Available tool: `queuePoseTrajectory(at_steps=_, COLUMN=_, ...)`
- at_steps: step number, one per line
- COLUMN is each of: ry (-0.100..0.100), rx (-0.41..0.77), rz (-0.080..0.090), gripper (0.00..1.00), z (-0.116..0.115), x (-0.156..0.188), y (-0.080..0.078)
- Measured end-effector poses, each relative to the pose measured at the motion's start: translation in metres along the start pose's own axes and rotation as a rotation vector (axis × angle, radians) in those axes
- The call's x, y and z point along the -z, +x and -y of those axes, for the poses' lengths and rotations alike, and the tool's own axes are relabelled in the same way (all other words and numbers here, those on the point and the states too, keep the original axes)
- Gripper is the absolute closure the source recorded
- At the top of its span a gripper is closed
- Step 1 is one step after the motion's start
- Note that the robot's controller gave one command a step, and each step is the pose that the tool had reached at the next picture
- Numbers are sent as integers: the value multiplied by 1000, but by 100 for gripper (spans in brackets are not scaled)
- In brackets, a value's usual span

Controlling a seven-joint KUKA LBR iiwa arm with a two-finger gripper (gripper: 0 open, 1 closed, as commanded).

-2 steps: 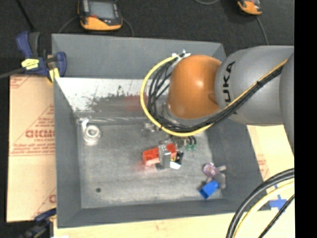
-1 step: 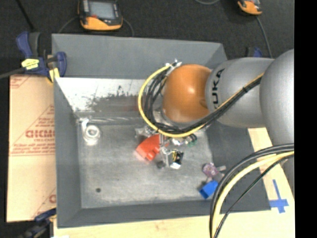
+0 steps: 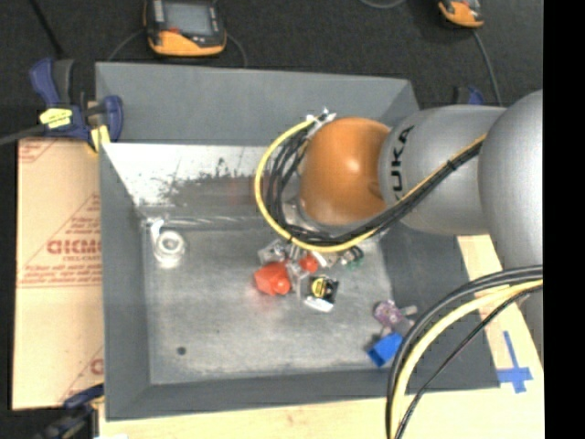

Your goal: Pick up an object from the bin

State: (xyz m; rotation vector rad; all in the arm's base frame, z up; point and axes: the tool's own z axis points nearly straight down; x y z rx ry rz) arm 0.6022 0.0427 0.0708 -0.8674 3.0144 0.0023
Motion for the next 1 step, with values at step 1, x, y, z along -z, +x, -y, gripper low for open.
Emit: queuePoseTrajectory(at_steps=1, ry=6, rx=-57, rz=7, gripper=100, z=-28, x=212, y=9)
